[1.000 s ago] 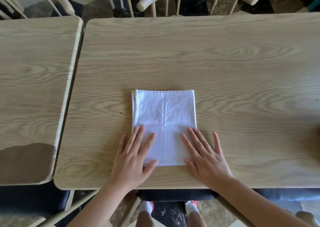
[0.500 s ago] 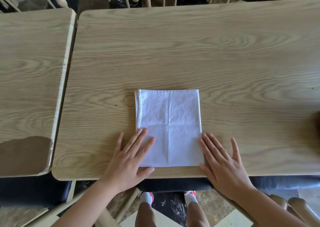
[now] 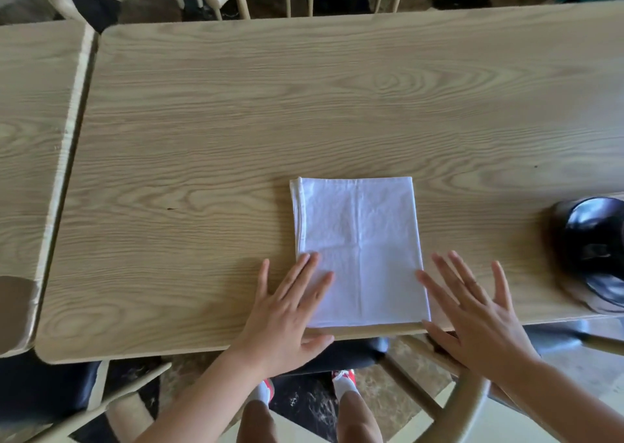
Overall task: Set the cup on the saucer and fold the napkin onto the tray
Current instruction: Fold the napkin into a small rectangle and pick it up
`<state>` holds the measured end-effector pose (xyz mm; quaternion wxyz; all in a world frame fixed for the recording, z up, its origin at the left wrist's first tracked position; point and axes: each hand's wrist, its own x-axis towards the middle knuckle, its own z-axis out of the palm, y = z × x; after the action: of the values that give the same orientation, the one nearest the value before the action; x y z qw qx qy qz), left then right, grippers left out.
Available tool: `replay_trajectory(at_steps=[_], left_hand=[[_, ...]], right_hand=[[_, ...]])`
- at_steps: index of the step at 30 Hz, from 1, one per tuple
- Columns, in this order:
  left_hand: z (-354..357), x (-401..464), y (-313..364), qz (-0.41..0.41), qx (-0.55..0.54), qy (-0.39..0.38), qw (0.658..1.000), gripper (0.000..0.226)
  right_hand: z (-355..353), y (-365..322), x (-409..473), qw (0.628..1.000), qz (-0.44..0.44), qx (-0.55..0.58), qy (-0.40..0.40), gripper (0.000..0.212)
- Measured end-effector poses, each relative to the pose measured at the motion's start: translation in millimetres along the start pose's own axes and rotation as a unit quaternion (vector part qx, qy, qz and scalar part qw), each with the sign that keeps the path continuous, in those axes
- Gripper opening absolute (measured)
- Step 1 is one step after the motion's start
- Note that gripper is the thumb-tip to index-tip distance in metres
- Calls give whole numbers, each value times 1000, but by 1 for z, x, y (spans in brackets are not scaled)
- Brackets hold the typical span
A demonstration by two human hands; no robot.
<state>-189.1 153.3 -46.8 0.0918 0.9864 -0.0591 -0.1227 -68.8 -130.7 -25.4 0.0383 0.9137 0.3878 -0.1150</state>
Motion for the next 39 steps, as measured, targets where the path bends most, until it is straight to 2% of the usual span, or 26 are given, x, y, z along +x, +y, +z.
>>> replay_trajectory(at_steps=[4,9,12,14,16,18,21,23,24,27,28,29,31,33,35,39], left_hand=[[-1,0,6,8,5,-19,1000,98],[-6,-19,1,50,5,-20,999,92],[-10,-25,-3,71,-30,-6,997,89],[-15,-22,-5,83,-68,24,994,76],[-20,-15,-7,92,-93,55,990,54],[-23,-7,-8,90,-84,85,989,43],[-22,2,-9,51,-94,109,988,49],[-19,4,-10,35,-115,158,980,35],[-17,5,-10,7,-138,186,973,34],[-8,12,-5,-89,-195,241,947,49],[-8,14,-1,-120,-187,272,936,33],[-5,17,3,-143,-181,302,925,8],[-4,26,12,-201,-208,340,895,34],[-3,32,17,-230,-219,372,872,30],[-1,35,19,-256,-220,374,864,26],[-4,44,22,-300,-229,362,852,24]], right_hand=[[7,12,2,996,-82,-5,31,81],[19,18,5,980,-165,6,108,69],[24,16,4,972,-174,37,150,62],[25,13,8,968,-165,68,175,52],[23,10,12,965,-144,99,197,39],[21,7,16,962,-127,126,207,31],[19,6,19,952,-99,170,233,22],[18,3,21,939,-56,219,257,19],[18,1,21,932,-26,247,263,20],[17,-8,23,909,58,318,261,26],[16,-11,24,901,79,331,269,26],[16,-14,26,892,99,340,280,27],[13,-20,29,878,140,355,290,34],[13,-24,32,868,164,368,289,27],[13,-27,34,865,189,368,284,17],[6,-28,48,855,248,368,267,20]])
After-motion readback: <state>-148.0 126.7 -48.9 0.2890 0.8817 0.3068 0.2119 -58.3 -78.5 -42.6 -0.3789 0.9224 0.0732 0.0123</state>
